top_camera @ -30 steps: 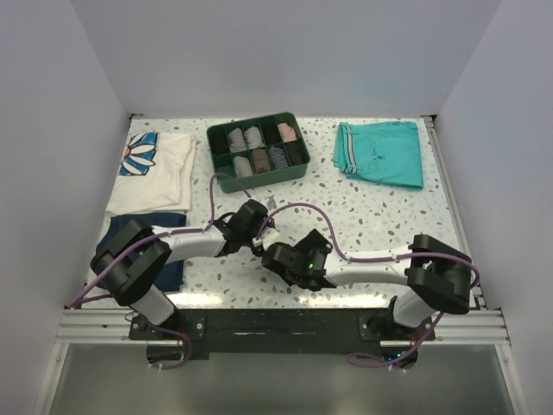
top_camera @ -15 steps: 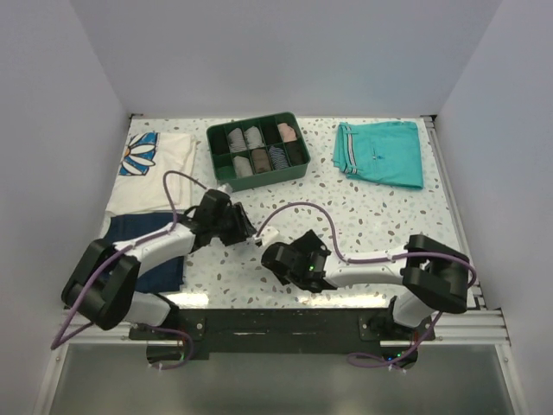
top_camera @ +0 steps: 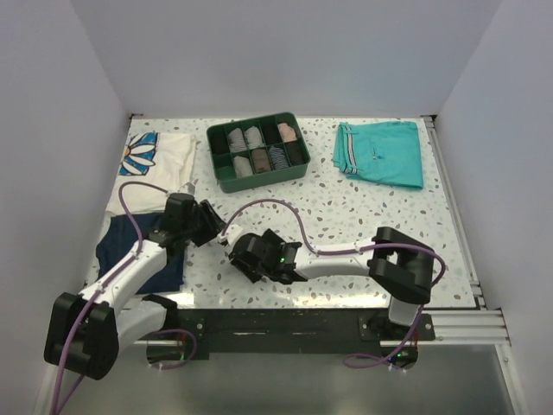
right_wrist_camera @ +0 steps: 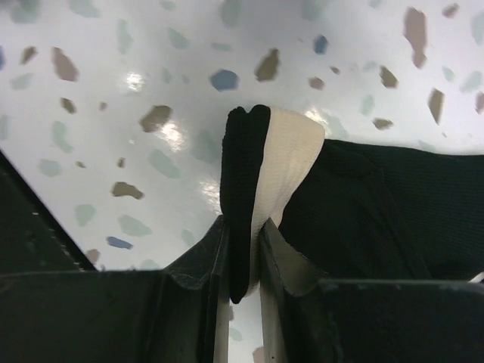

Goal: Roll the underwear
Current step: Roll the underwear to the center of the board.

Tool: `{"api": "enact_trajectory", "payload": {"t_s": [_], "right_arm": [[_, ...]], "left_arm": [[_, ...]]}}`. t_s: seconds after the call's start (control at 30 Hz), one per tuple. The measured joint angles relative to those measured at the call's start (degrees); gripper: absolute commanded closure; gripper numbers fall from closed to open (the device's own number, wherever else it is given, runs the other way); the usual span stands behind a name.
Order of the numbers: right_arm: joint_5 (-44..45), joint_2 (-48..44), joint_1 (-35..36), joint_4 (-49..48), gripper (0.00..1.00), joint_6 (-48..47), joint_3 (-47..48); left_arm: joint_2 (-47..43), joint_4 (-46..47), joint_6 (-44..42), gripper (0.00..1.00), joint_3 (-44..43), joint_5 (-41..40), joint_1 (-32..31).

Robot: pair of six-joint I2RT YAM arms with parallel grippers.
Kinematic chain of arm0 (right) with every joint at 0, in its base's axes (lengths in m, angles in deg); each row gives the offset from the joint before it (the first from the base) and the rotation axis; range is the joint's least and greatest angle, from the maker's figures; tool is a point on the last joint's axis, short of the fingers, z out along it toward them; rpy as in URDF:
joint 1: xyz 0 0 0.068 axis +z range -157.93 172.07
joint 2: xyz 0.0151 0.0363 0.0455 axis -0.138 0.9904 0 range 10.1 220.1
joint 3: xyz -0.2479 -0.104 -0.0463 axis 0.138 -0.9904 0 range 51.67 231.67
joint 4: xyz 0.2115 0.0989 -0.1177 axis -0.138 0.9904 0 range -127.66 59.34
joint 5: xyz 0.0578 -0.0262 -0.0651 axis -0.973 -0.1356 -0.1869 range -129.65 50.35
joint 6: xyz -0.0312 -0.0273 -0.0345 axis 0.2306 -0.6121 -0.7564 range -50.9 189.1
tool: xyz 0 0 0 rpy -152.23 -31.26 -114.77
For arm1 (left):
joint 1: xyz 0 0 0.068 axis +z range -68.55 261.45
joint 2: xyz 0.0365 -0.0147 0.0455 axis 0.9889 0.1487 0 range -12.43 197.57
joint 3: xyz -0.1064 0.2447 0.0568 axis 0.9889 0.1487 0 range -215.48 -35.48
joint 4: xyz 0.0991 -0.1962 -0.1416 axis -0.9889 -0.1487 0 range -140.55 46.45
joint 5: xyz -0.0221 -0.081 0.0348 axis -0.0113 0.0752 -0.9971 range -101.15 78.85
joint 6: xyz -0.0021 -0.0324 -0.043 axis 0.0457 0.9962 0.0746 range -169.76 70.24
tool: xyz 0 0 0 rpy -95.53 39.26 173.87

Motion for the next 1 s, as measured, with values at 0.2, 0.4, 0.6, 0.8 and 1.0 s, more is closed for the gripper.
{"api": "enact_trajectory", "payload": {"t_s": [0.2, 0.4, 0.6, 0.8, 1.0], "right_arm": [[-4.57, -0.07, 0.33, -2.97, 0.99, -0.70, -1.11], [-12.15, -5.33, -3.28, -12.37, 0.98, 5.20, -11.87], [-22.03, -6.03, -9.75, -23.50, 0.98, 13.51, -18.43], [-30.42, -5.40, -16.02, -30.25, 0.96, 19.80, -21.81], [-39.10, -0.96, -21.07, -35.80, 0.96, 25.16, -22.21]], "left_arm": [[-0.50, -0.94, -0.72, 0.44, 0.61, 0.42, 0.35], [-0.46, -0.92, -1.16, 0.45, 0.63, 1.29, 0.35], [0.04, -0.15, -1.92, 0.45, 0.92, 3.04, 0.35], [0.07, 2.40, -2.86, 0.45, 3.48, 6.40, 0.37], [0.07, 6.78, -3.87, 0.44, 6.71, 12.66, 0.37]]}}
